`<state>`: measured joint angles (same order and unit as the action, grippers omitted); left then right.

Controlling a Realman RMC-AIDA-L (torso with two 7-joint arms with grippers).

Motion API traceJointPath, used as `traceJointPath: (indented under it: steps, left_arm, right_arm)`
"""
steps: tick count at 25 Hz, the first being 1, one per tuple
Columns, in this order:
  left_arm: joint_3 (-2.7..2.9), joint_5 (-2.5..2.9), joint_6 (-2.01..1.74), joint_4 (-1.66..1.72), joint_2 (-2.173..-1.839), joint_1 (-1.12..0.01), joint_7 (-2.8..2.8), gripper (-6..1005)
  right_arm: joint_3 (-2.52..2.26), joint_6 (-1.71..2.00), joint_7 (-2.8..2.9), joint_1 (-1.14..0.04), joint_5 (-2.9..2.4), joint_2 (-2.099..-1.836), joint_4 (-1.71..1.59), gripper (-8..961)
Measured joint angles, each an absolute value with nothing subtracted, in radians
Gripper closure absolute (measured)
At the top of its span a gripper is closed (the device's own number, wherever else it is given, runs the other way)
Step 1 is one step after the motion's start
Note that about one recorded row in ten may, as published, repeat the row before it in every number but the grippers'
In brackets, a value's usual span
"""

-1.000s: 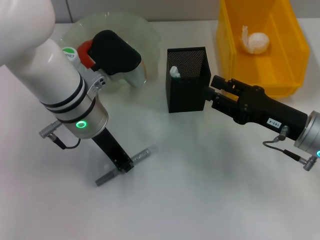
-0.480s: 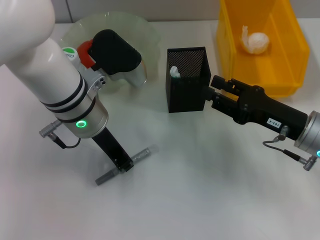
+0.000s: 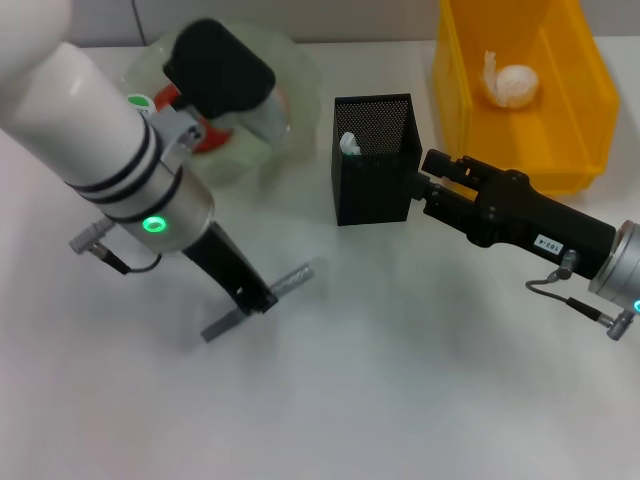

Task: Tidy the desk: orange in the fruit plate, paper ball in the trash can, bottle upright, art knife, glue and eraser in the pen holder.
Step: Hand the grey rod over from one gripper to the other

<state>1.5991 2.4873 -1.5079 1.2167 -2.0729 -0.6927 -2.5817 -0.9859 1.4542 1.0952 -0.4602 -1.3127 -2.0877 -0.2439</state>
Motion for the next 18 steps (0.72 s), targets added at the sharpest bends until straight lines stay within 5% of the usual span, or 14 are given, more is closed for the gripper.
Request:
traceJointPath:
  steps: [10, 18]
  left_arm:
    - [1.318, 2.226, -1.54, 1.494, -2.069, -0.537, -2.457, 865]
    - [1.057, 1.642, -1.563, 1.332, -2.068, -0.407, -2.18, 866]
  right_arm:
    - [-0.973, 1.481, 1.087, -0.436, -1.263, -2.085, -0.244, 407]
    - [-0.974, 1.514, 1.086, -0.435, -1.262, -2.086, -0.244, 408]
